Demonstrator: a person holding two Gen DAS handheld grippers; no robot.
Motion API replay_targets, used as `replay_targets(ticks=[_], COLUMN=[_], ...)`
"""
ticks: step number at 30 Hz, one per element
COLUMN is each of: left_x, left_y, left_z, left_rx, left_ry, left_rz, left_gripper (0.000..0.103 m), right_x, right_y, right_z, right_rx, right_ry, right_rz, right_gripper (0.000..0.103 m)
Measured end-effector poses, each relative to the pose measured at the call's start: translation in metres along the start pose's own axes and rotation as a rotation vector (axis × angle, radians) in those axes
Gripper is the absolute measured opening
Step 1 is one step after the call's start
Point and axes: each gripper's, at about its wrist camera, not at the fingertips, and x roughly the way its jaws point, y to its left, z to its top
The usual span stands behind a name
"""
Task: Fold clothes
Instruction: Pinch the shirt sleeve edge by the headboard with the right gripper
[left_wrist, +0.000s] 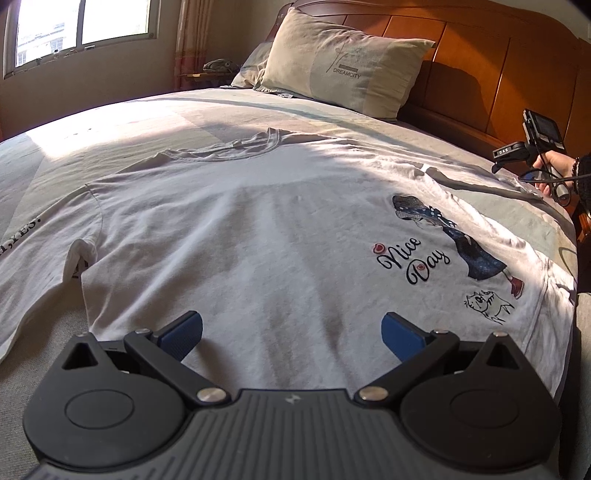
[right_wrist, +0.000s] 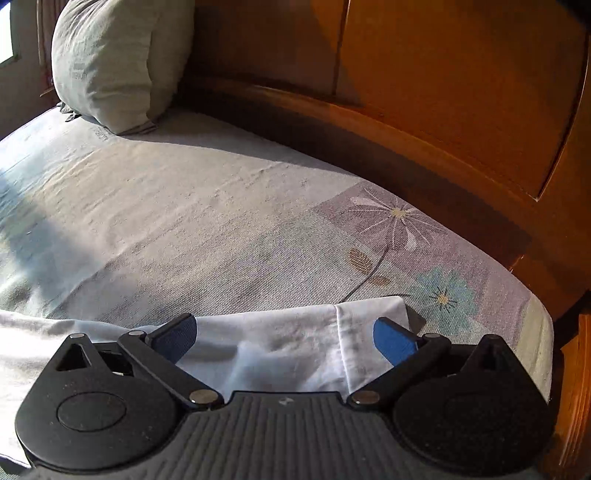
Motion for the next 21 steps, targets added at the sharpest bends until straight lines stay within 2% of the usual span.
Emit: replay_targets(ticks=[4, 7, 10, 14, 17, 19, 21], left_x=[0.002, 0.002, 0.001, -0.002, -0.004, -0.005, -0.005], left_y=[0.002, 0.001, 0.000, -0.001, -0.001, -0.001, -0.001], left_z=[0.000, 0.000, 0.000, 0.001, 0.001, 0.002, 0.002], left_rx=[-0.007, -0.004, -0.002, 0.002, 0.004, 0.002, -0.001], left_ry=[0.005, 0.005, 0.001, -0.006, -0.010, -0.011, -0.012], left_rz=[0.006, 0.008, 0.004, 0.004, 0.005, 0.005, 0.005], left_gripper=[0.102, 0.102, 0.102, 0.102, 0.102, 0.102, 0.102], right_x=[0.025, 0.020, -0.004, -0.026, -0.032, -0.036, -0.041], right_y=[-0.007, -0.009, 0.004, 0.028, 0.034, 0.024, 0.022], right_z=[0.004, 0.010, -0.002, -0.037, -0.070, -0.076, -0.069], right_rx=[0.046, 0.106, 0.127, 0.014, -0.108, -0.112, -0.095], right_ry=[0.020, -0.021, -0.033, 0.001, -0.015, 0.000, 0.026], right_rz=[-0.049, -0.112, -0.003, 0.131, 0.128, 0.147, 0.123], right_gripper=[0.103, 0.103, 0.103, 0.103, 0.103, 0.103, 0.103])
